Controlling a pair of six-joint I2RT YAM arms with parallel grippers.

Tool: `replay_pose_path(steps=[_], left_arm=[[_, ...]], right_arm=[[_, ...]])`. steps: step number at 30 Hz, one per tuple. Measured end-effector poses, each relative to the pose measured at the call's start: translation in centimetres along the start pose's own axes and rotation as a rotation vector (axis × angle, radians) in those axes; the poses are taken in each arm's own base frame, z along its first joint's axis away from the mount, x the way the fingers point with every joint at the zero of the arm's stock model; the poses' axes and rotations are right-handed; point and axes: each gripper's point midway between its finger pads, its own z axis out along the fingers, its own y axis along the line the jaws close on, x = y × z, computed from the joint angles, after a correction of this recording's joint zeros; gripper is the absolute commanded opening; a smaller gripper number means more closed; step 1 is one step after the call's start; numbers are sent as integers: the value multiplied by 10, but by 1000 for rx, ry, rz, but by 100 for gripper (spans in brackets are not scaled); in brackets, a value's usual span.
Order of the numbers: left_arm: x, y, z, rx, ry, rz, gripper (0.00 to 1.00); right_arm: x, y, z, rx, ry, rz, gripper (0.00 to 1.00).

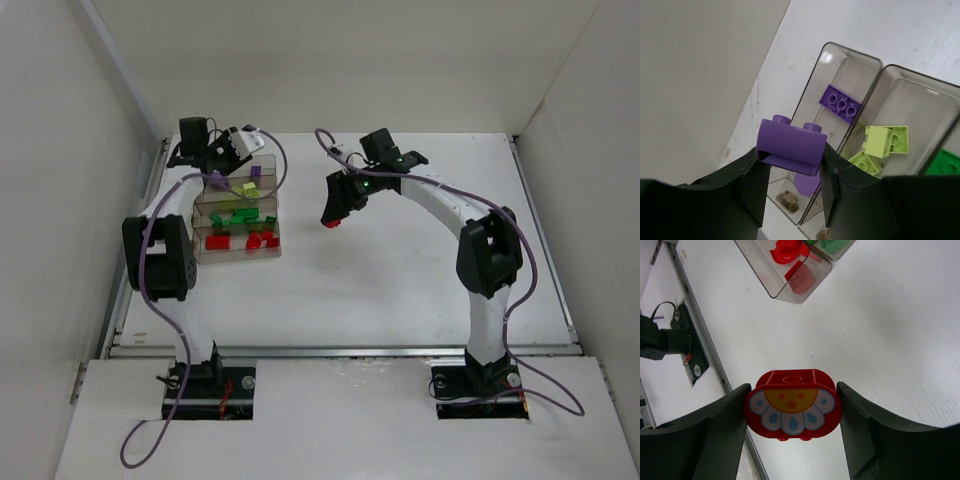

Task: Sort the legos into containers by color

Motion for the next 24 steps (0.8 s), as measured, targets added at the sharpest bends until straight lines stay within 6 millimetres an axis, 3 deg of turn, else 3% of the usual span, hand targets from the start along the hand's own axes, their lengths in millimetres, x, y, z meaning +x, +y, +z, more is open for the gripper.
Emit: replay_pose_path(steps=[4, 8, 10, 12, 18, 19, 24], left_arm=[[37, 10, 24, -23, 42, -181, 0], [51, 11, 40, -36, 43, -290, 0], [54, 12, 46, -45, 39, -321, 5], [56, 12, 49, -49, 37, -343, 23], [56, 12, 50, -52, 35, -350, 47], [56, 12, 50, -52, 35, -348, 59], [57, 12, 51, -53, 35, -330, 80]], right_arm=[[0, -1, 0, 7, 0, 0, 0], [0, -2, 0, 11, 0, 0, 0], [0, -2, 0, 13, 0, 0, 0], [0, -2, 0, 13, 0, 0, 0], [1, 1, 2, 10, 3, 3, 0], [1, 1, 2, 9, 4, 4, 0], [1, 4, 5, 14, 9, 3, 0]])
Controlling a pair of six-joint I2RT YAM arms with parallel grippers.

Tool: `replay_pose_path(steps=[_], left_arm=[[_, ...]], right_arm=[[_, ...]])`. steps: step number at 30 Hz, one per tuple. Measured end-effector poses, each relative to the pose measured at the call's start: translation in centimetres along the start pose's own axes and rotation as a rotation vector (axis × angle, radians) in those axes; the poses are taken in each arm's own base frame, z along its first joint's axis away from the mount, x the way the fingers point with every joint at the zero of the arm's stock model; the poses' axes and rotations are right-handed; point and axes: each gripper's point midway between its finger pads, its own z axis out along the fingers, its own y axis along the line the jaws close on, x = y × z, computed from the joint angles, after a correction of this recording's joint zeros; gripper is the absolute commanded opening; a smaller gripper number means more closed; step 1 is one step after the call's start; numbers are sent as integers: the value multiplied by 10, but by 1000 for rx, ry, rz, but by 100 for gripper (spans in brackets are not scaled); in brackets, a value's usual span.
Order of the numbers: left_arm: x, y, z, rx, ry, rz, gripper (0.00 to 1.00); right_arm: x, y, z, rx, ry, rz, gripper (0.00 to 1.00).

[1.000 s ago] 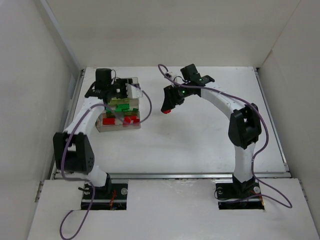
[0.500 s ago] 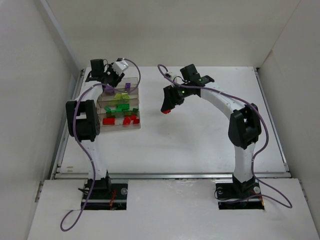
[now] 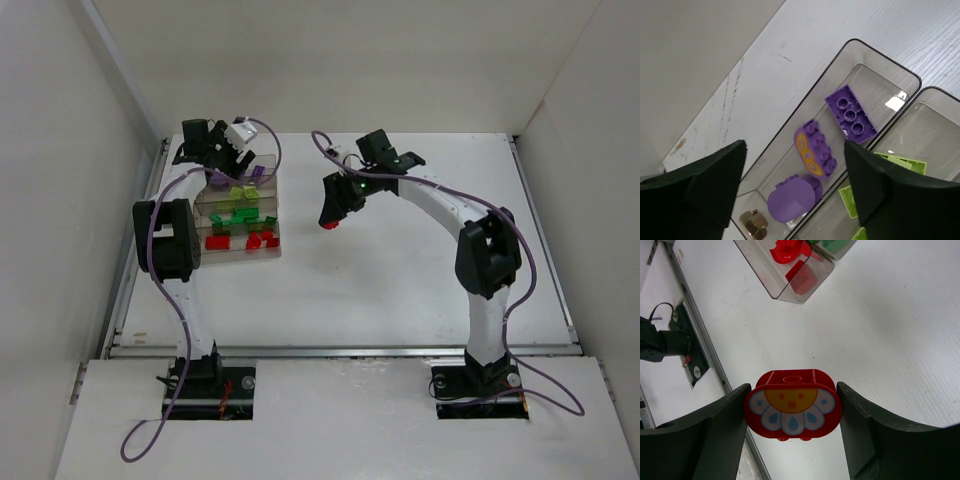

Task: Sort the legos into containers by color

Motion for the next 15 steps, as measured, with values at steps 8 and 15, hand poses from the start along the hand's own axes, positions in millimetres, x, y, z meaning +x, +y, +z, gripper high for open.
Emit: replay_pose_path(steps=[8, 15], left_arm=[[-1, 1, -4, -14, 5, -31, 89], [-35, 57, -62, -276, 8, -253, 94]], right_arm=[[-7, 9, 2, 2, -6, -24, 0], [-43, 47, 20, 43, -78, -83, 0]])
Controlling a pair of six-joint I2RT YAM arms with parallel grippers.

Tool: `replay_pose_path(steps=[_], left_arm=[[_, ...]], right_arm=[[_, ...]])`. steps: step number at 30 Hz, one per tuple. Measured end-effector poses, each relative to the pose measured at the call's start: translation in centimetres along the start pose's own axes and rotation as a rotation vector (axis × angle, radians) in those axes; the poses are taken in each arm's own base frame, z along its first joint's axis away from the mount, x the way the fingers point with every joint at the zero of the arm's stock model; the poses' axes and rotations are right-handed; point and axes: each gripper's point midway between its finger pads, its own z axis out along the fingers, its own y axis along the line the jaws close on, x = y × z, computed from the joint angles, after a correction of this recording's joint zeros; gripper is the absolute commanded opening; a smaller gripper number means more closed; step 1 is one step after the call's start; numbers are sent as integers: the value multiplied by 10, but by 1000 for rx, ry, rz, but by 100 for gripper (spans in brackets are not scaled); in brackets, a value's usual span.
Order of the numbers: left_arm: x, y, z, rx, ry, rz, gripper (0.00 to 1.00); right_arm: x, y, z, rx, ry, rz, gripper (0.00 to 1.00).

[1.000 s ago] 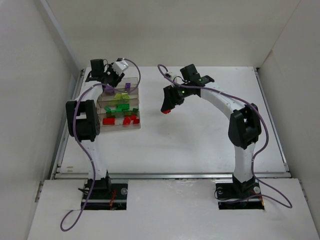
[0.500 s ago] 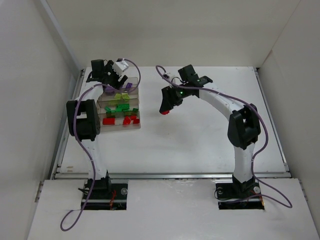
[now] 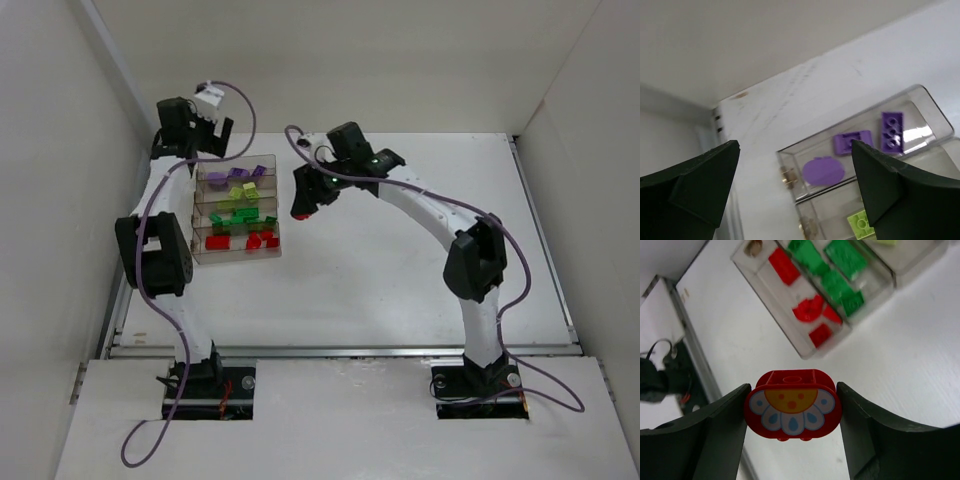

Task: Sort the legos into containers by color

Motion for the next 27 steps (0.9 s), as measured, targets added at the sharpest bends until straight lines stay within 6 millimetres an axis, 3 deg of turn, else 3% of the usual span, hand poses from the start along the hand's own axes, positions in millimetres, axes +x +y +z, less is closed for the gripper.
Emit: replay_pose_path(steps=[3, 5, 7, 9, 11, 14, 18, 27], left_arm=[[-22, 51, -39, -195, -14, -132, 95], [-22, 83, -70, -324, -9, -243, 96], [-13, 108, -100, -435, -5, -353, 96], [10, 122, -127, -527, 30, -461, 96], [39, 124, -143, -593, 85, -539, 96], [80, 108, -151, -641, 191, -606, 96], [112, 86, -159, -665, 290, -615, 97], [80, 93, -186, -717, 202, -600, 97]], right_arm=[[-31, 26, 30, 43, -54, -77, 0], [-45, 43, 54, 37, -83, -115, 0], [-42, 54, 77, 32, -77, -113, 0], [-31, 50, 94, 55, -56, -69, 0], [-18, 40, 108, 77, -31, -21, 0], [-11, 19, 119, 122, -42, 56, 5], [-14, 4, 131, 148, -79, 117, 25], [-10, 11, 144, 135, -86, 153, 49]])
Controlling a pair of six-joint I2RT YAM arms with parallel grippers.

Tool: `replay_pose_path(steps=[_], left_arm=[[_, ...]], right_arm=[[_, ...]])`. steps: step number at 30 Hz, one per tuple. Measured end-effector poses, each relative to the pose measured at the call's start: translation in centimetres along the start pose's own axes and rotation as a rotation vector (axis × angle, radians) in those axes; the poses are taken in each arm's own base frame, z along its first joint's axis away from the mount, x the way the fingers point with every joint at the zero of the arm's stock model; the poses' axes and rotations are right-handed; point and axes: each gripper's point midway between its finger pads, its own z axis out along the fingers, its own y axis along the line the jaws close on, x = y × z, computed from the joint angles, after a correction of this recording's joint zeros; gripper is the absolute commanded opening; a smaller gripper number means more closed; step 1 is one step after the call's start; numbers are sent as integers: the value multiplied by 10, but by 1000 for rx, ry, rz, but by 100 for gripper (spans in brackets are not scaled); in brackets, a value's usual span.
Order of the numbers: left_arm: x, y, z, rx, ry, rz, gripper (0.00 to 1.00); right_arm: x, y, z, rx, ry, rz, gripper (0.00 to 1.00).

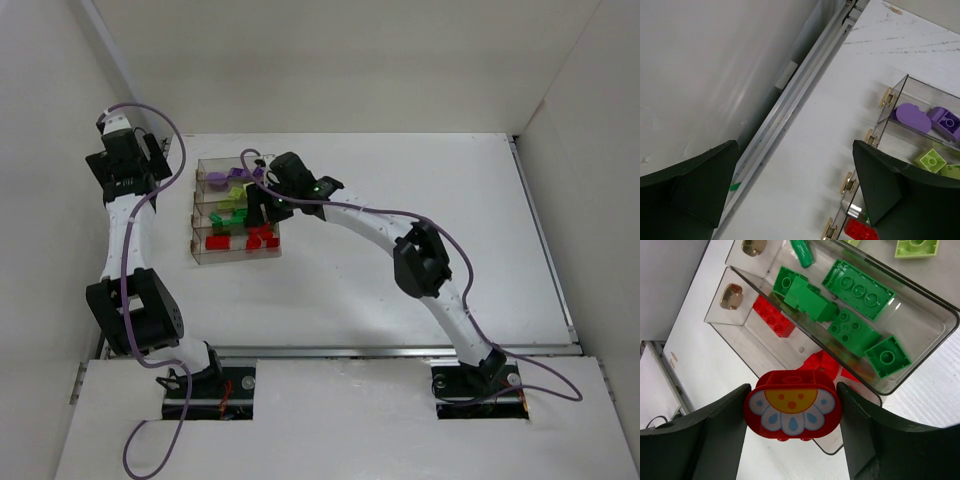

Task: Sort the legos into containers by color

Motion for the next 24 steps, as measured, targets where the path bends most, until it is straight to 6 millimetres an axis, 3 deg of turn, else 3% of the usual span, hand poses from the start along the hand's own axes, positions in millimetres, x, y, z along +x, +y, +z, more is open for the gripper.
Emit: replay_pose_path(steps=[4, 6, 7, 15, 19, 21, 24], left_arm=[[0, -2, 0, 13, 1, -3, 97], [0, -3, 0, 16, 1, -4, 97], [0, -3, 0, 16, 1, -4, 97], [1, -4, 0, 19, 5, -4, 97], [1, -4, 0, 18, 5, -10, 97], [1, -3, 0, 12, 4, -12, 97], [1, 2, 0, -14, 2, -16, 98]], right_arm=[[3, 6, 1, -17, 9, -5, 59], [5, 7, 1, -24, 18, -14, 95], [7, 8, 1, -28, 24, -22, 100], [18, 20, 5, -25, 38, -71, 100], [17, 14, -2, 38, 21, -74, 100], [8, 9, -17, 96, -14, -76, 100], [-18, 3, -65, 161, -99, -66, 100]])
